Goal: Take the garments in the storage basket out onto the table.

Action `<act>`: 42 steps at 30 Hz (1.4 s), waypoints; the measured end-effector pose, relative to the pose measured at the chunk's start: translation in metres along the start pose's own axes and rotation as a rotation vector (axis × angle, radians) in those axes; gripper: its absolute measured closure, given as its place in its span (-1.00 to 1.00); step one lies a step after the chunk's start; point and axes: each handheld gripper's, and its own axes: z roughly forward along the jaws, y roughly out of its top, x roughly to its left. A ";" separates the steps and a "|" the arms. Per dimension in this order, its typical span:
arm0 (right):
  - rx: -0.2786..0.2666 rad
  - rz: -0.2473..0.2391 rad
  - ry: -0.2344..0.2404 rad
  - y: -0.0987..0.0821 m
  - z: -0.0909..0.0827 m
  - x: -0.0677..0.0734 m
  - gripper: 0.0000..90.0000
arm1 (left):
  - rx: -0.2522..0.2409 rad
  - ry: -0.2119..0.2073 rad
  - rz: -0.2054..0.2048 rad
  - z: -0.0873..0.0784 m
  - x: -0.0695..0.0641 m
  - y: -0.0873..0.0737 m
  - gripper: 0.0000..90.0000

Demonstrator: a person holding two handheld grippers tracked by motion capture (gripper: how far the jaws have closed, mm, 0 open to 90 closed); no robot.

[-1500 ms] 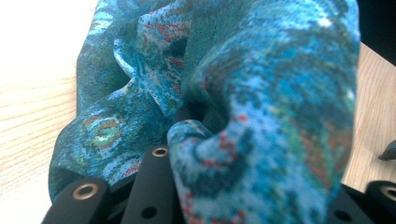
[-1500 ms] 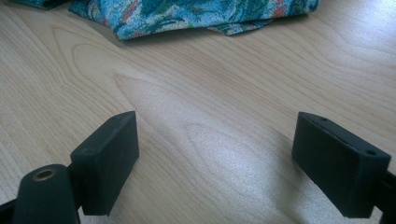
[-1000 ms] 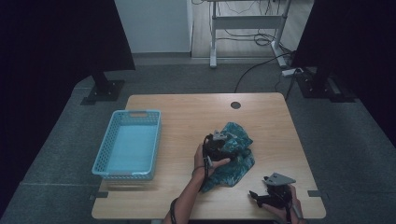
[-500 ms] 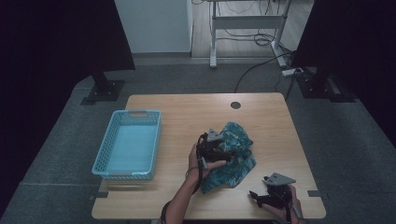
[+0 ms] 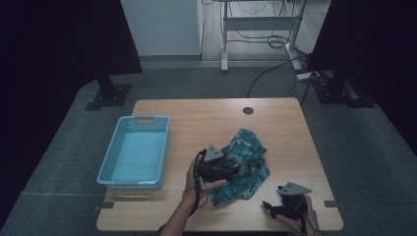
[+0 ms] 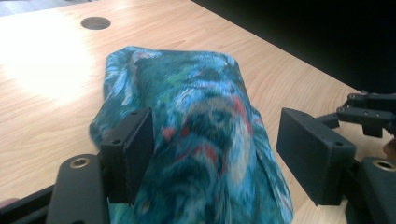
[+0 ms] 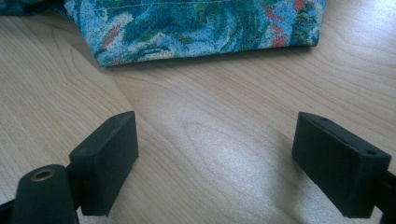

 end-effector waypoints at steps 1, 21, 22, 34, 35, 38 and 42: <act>0.000 0.000 0.000 0.000 0.000 0.000 -0.67 | -0.003 0.000 -0.003 -0.004 0.000 -0.003 -0.37; 0.001 0.002 -0.001 0.000 0.000 0.000 -0.67 | 0.029 0.069 -0.025 -0.043 0.003 -0.075 -0.38; 0.001 0.002 -0.001 0.000 0.000 0.000 -0.67 | 0.032 0.070 -0.027 -0.045 0.003 -0.078 -0.38; 0.001 0.004 -0.003 0.000 0.000 0.000 -0.68 | 0.049 0.098 -0.078 -0.061 0.011 -0.107 -0.37; 0.001 0.004 -0.003 0.000 0.000 0.000 -0.68 | 0.054 0.099 -0.076 -0.061 0.012 -0.109 -0.37; 0.001 0.004 -0.003 0.000 0.000 0.000 -0.68 | 0.070 0.109 -0.069 -0.060 0.012 -0.113 -0.37; 0.001 0.004 -0.003 0.000 0.000 0.000 -0.68 | 0.072 0.113 -0.071 -0.060 0.013 -0.114 -0.38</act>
